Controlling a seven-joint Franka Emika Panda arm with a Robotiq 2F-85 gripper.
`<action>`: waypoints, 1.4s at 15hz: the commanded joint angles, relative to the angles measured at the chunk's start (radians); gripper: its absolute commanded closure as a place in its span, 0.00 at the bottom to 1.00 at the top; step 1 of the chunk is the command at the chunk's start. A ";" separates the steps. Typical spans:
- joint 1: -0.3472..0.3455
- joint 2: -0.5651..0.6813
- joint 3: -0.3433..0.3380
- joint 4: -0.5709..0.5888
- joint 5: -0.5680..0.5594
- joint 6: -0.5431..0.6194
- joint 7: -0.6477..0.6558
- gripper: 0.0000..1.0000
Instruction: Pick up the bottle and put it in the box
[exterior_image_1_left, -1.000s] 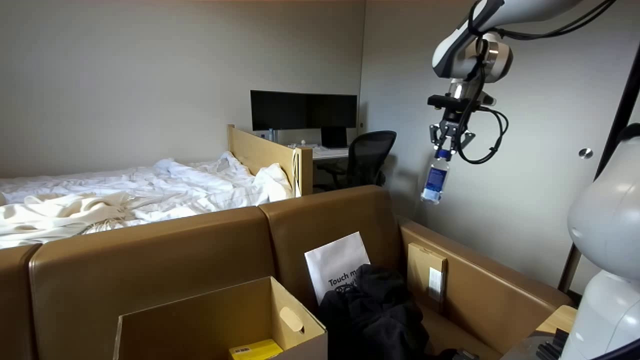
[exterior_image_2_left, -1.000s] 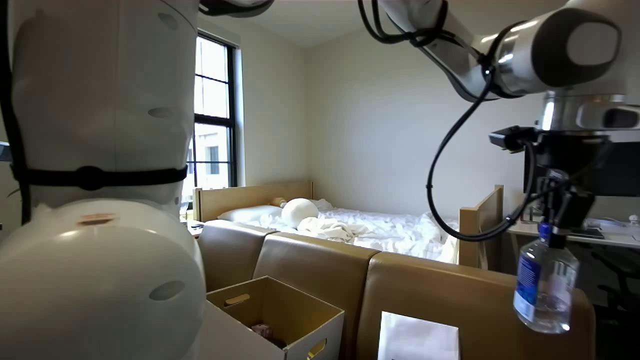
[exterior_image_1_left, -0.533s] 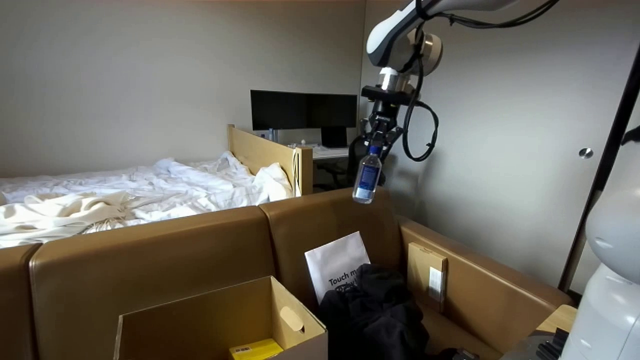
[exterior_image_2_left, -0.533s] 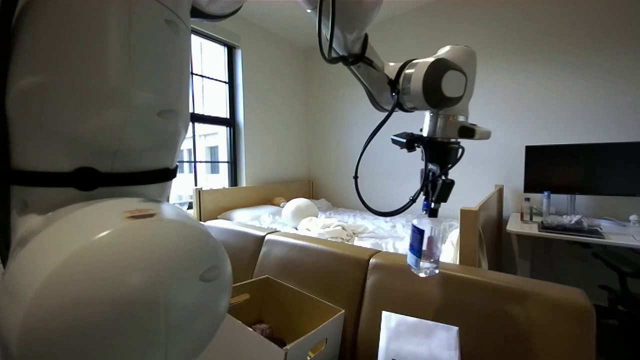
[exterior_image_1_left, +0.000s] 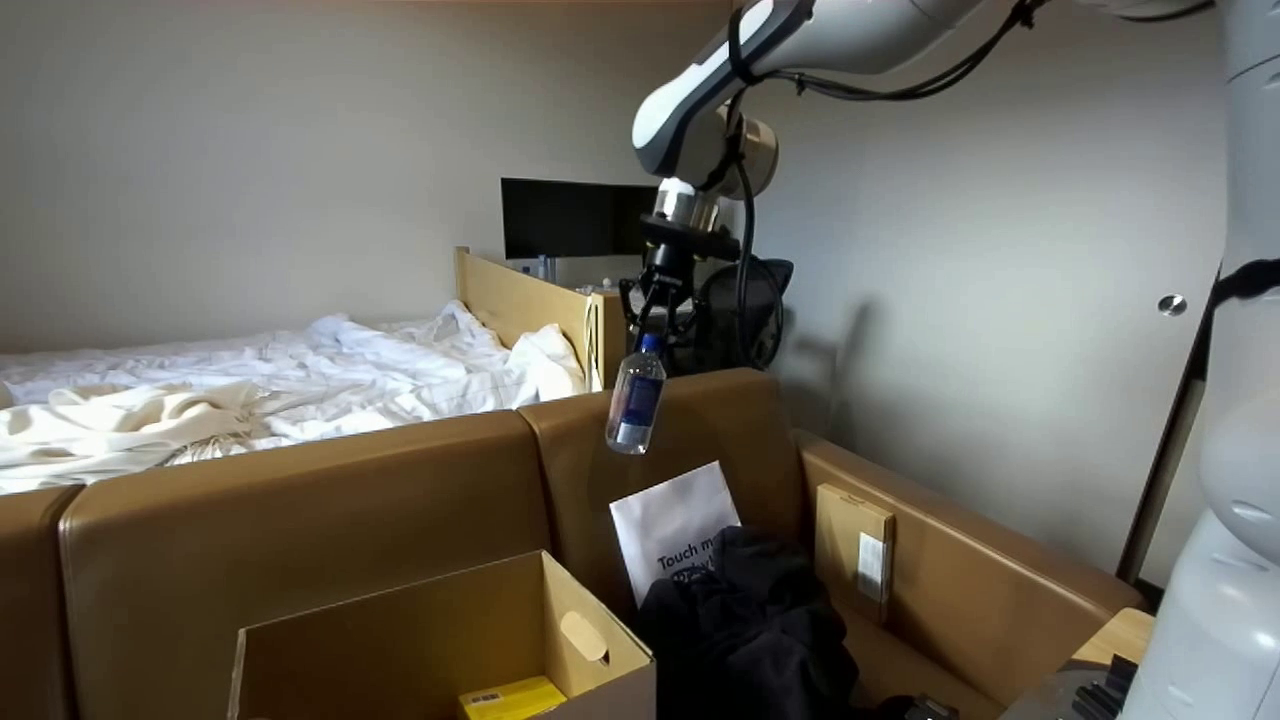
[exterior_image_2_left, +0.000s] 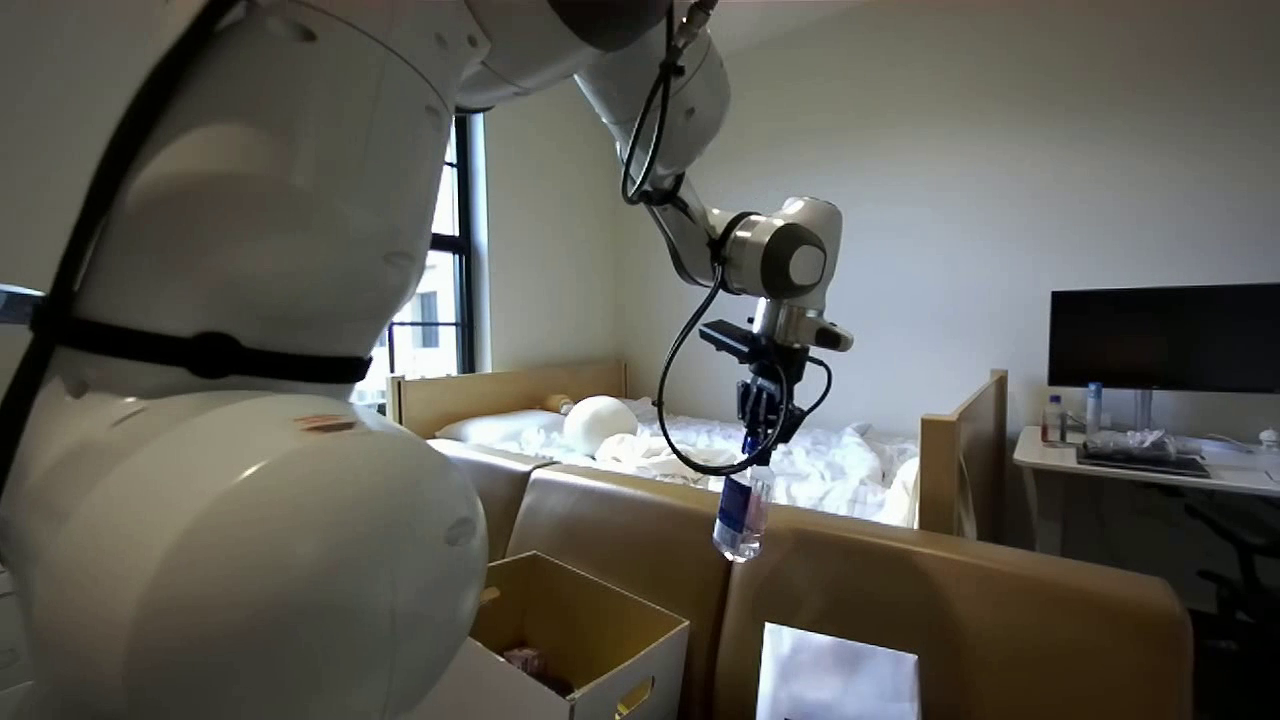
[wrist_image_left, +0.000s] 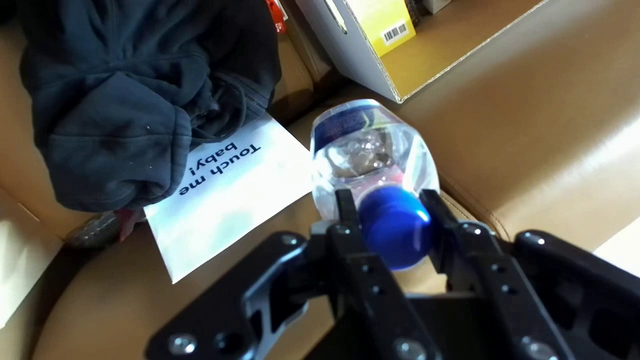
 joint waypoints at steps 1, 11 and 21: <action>0.003 0.015 -0.003 0.011 0.001 -0.001 -0.008 0.65; 0.066 0.217 0.110 0.217 0.017 -0.124 -0.215 0.85; 0.250 0.721 0.081 0.680 -0.178 -0.145 -0.152 0.86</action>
